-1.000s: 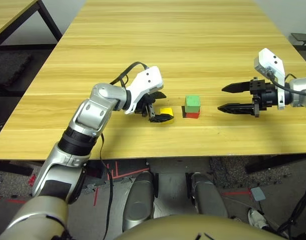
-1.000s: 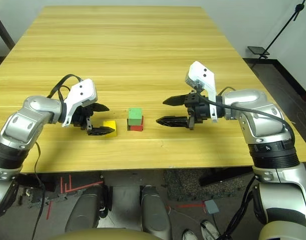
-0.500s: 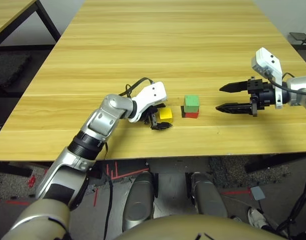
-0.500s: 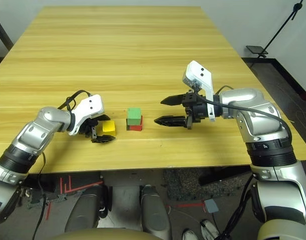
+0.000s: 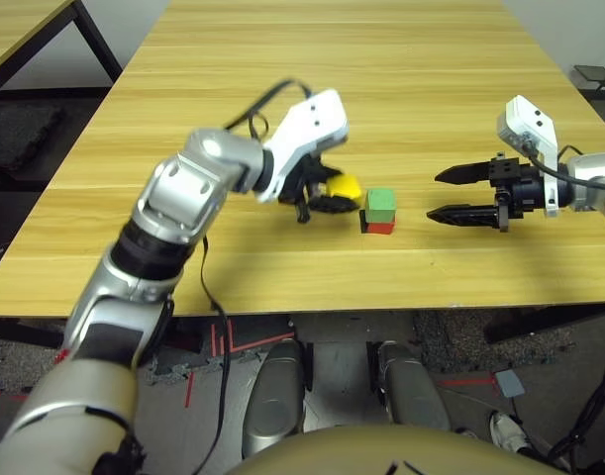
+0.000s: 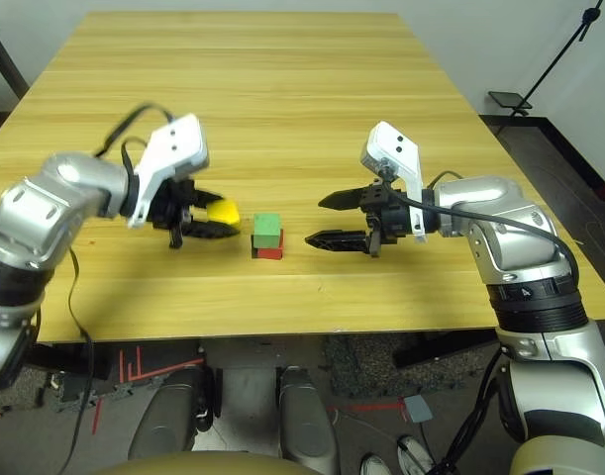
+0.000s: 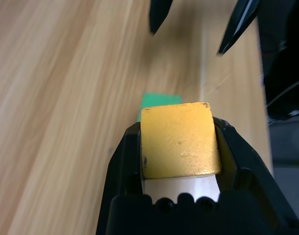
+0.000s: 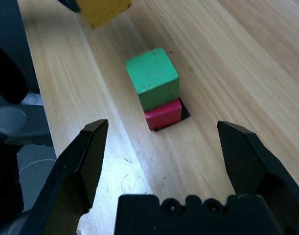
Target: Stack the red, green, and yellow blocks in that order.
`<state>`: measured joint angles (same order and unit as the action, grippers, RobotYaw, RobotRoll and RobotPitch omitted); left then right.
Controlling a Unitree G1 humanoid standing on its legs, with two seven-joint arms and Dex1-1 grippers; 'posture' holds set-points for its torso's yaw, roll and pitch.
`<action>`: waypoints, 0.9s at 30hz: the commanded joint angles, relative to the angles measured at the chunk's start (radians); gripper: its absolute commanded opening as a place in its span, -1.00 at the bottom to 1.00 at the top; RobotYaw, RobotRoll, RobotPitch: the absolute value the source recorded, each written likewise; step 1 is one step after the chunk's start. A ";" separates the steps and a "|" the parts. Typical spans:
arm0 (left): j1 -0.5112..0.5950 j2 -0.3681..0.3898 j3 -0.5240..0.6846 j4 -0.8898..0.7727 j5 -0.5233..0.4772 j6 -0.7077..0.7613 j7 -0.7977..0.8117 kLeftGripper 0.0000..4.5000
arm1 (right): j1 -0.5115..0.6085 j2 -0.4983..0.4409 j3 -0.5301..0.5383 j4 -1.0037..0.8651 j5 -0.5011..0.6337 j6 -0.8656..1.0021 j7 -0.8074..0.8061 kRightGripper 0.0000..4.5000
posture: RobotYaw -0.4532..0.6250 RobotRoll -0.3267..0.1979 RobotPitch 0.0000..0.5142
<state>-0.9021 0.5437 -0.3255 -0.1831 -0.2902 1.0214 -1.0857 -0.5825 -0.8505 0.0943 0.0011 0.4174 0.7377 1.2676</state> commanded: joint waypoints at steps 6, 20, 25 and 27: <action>-0.084 -0.124 -0.098 0.250 0.060 -0.155 0.034 -0.10 | 0.026 0.010 -0.025 -0.037 0.028 0.025 -0.032 1.00 | 0.13 -0.11 -0.65; -0.098 -0.178 -0.117 0.406 0.131 -0.300 -0.005 -0.10 | 0.071 -0.008 -0.049 -0.078 0.054 0.046 -0.056 1.00 | 0.09 -0.10 -0.60; -0.091 -0.182 -0.117 0.377 0.124 -0.277 -0.013 -0.10 | 0.074 -0.008 -0.048 -0.080 0.054 0.049 -0.058 1.00 | 0.09 -0.09 -0.59; -0.093 -0.188 -0.115 0.382 0.127 -0.279 -0.008 -0.10 | 0.074 -0.002 -0.049 -0.079 0.056 0.051 -0.062 1.00 | 0.09 -0.08 -0.58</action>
<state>-1.0025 0.3634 -0.4287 0.2152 -0.1680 0.7366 -1.0916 -0.5169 -0.8494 0.0610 -0.0655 0.4545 0.7827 1.2110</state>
